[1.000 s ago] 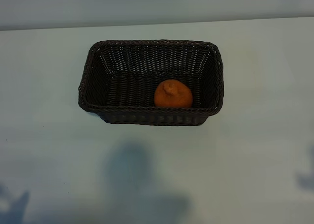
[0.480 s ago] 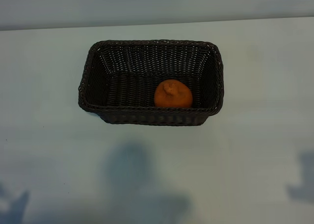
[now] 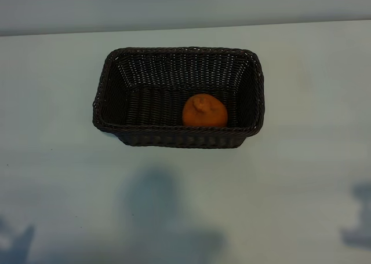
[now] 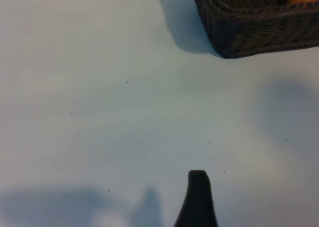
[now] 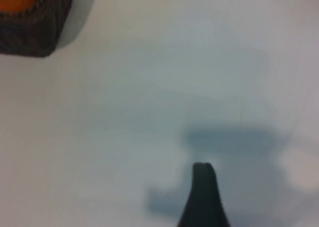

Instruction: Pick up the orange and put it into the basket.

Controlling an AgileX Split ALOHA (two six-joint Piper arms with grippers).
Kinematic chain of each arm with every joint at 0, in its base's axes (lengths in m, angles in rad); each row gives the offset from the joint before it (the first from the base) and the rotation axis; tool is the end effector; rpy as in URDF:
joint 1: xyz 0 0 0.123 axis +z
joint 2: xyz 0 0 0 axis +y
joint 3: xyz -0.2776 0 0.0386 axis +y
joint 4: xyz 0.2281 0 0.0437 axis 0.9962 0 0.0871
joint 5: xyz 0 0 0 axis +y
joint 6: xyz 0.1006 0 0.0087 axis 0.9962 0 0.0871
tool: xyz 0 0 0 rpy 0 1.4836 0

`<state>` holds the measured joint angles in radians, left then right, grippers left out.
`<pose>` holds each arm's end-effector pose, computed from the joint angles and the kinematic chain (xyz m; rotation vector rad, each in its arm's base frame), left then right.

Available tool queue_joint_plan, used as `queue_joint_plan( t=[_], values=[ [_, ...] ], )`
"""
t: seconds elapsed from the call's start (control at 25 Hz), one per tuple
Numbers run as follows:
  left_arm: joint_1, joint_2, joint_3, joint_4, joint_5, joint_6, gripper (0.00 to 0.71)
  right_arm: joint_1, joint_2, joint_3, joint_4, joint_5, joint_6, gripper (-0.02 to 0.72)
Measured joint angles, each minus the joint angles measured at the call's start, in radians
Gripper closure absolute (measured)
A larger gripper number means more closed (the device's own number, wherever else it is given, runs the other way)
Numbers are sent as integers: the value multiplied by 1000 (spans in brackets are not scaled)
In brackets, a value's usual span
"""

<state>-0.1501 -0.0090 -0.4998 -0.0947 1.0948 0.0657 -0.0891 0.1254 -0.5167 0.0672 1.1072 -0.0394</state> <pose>-0.0128 -0.0067 0.2603 0.2297 2.0572 -0.1657 0.0056 0.0056 0.2641 0.0540 2.1966 0.0109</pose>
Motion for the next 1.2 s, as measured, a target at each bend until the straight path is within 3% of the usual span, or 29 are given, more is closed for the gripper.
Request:
queue_joint_plan(
  t=[0.92, 1.2],
  values=[
    [0, 0, 0, 0, 0, 2, 120, 0, -133, 7, 11, -8, 0, 428],
    [0, 0, 0, 0, 0, 2, 120, 0, -133, 7, 12, -85, 0, 462]
  ],
)
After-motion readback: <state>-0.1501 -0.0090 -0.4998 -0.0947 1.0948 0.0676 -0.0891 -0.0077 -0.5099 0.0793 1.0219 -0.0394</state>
